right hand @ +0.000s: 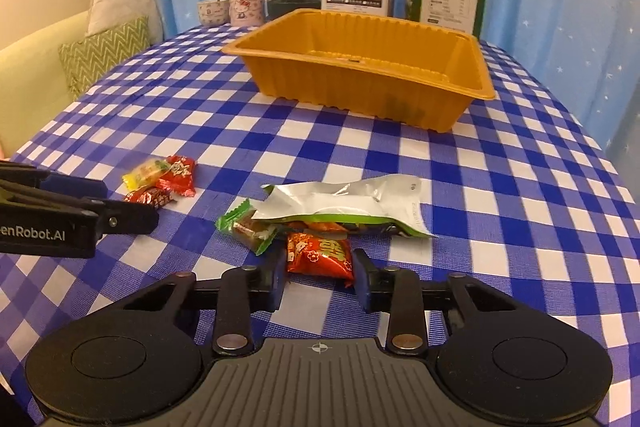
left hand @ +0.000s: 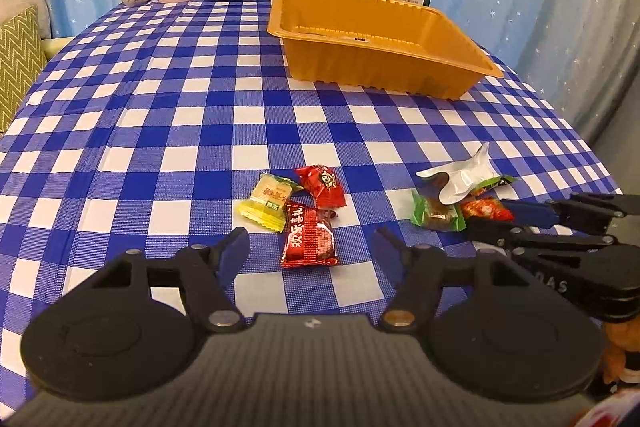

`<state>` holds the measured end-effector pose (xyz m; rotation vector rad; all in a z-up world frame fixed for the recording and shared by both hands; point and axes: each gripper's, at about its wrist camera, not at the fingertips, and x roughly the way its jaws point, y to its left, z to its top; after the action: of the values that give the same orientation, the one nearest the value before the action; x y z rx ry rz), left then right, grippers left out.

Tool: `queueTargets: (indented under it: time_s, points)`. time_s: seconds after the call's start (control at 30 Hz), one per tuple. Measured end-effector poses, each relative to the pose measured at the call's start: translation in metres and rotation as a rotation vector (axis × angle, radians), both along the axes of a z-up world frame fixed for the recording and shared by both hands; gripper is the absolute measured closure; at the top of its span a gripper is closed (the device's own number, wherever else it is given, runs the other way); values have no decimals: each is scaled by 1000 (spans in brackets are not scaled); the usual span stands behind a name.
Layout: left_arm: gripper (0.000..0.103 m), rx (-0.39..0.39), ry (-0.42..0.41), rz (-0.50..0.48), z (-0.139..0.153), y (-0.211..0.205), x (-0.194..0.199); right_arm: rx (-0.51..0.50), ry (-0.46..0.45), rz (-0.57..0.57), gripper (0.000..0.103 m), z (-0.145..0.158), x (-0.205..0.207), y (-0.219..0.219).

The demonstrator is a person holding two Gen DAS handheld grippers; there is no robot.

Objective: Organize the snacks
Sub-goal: 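Move both tools back toward the remaining snacks on the cloth, then grasp a red candy packet with the left gripper while the right gripper grasps a red snack packet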

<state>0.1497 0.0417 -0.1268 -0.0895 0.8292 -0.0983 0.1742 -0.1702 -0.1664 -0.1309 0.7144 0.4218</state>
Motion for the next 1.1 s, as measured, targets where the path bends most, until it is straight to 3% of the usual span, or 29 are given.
queueTargets:
  time_s: [0.2, 0.43, 0.5, 0.73, 1.1]
  points:
    - [59, -4, 19, -3, -5, -3, 7, 26, 2, -33, 68, 5, -2, -10]
    - [64, 13, 9, 11, -8, -6, 16, 33, 5, -52, 68, 7, -2, -13]
    - [79, 24, 7, 13, -8, -7, 16, 35, 7, -54, 68, 7, -2, -12]
    - [81, 48, 9, -11, -5, -13, 5, 41, -3, -67, 68, 10, -3, -15]
    - [81, 40, -58, -38, 19, -20, -2, 59, -62, -89, 68, 26, -9, -25]
